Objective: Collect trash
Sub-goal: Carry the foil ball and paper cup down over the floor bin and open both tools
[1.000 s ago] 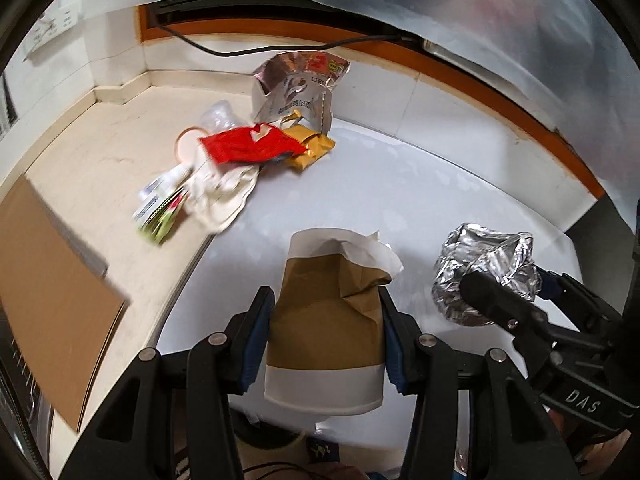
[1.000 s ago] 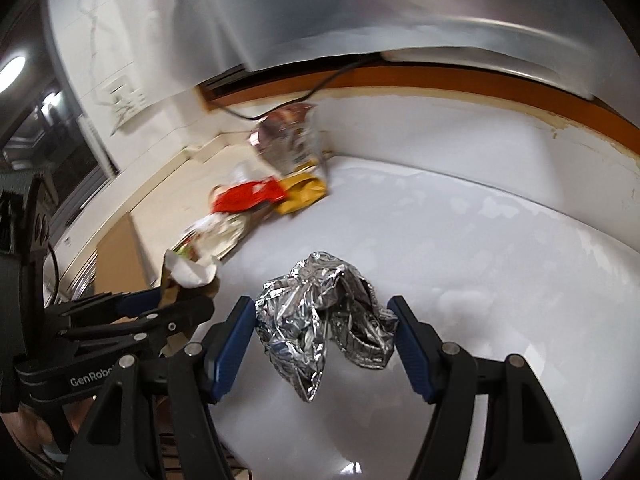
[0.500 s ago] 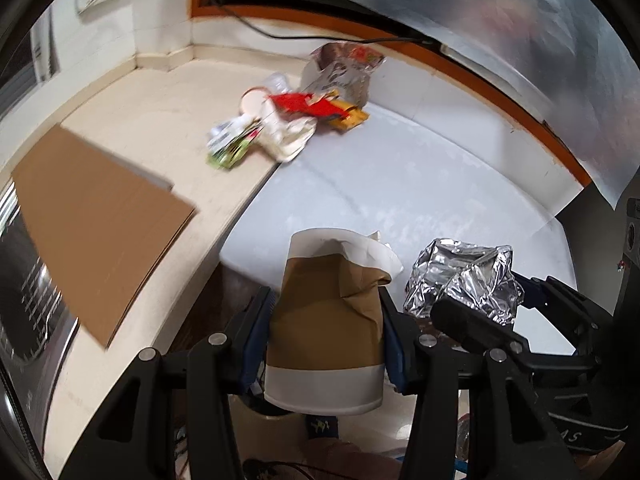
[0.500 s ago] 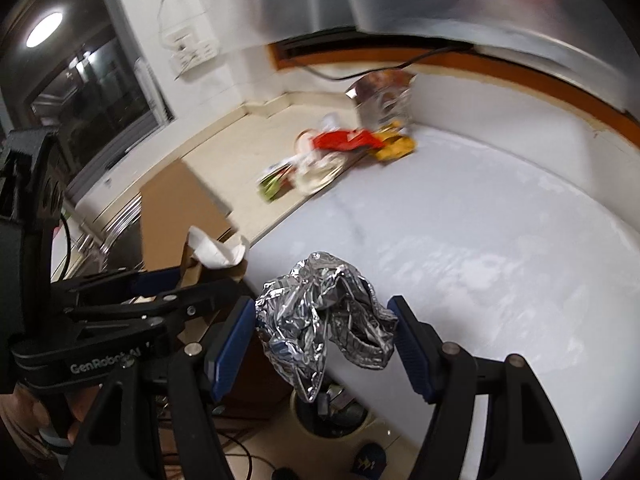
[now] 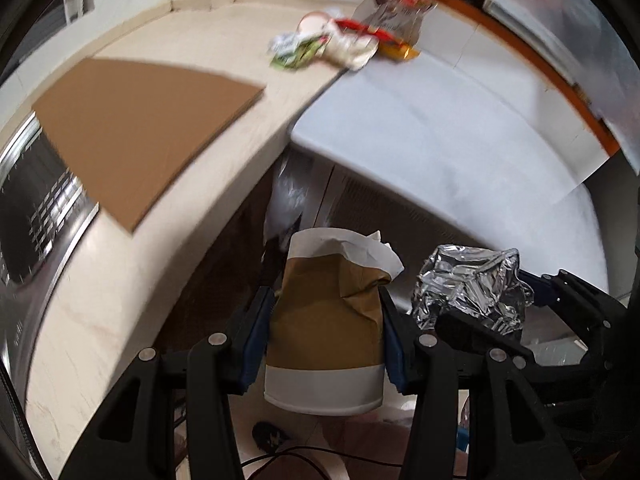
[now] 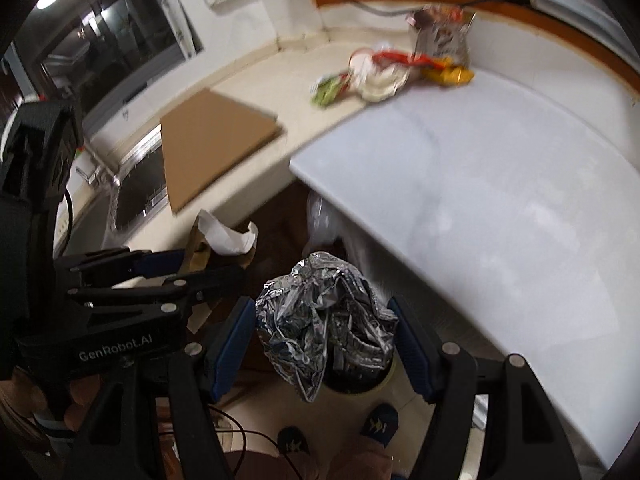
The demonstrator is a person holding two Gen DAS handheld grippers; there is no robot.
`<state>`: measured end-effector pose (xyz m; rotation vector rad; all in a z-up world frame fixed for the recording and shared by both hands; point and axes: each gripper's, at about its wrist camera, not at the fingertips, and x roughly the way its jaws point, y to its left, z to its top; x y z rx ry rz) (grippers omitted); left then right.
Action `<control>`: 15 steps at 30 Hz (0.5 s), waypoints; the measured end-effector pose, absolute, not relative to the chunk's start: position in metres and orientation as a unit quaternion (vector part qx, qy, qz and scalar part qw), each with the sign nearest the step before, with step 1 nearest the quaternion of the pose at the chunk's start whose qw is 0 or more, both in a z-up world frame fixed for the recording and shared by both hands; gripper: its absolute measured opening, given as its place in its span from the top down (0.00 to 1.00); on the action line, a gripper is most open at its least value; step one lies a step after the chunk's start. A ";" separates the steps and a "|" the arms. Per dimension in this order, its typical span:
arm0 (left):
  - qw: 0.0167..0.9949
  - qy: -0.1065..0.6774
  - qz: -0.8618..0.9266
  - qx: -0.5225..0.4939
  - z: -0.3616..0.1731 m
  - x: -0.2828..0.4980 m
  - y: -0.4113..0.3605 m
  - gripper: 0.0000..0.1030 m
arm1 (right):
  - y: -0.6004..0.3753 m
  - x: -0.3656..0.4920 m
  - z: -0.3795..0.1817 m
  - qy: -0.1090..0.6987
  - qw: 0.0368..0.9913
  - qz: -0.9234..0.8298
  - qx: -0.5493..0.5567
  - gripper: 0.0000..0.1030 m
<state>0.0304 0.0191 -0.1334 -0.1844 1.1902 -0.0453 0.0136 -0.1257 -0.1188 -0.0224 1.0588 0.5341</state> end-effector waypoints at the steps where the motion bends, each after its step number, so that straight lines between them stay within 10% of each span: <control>1: 0.821 0.565 -0.019 -0.086 -0.141 0.027 0.021 0.53 | -0.123 0.010 -0.124 0.503 0.827 0.250 -0.017 0.33; 15: 0.779 0.623 -0.028 -0.072 -0.266 0.014 0.014 0.53 | -0.121 0.000 -0.253 0.576 0.790 0.209 -0.024 0.33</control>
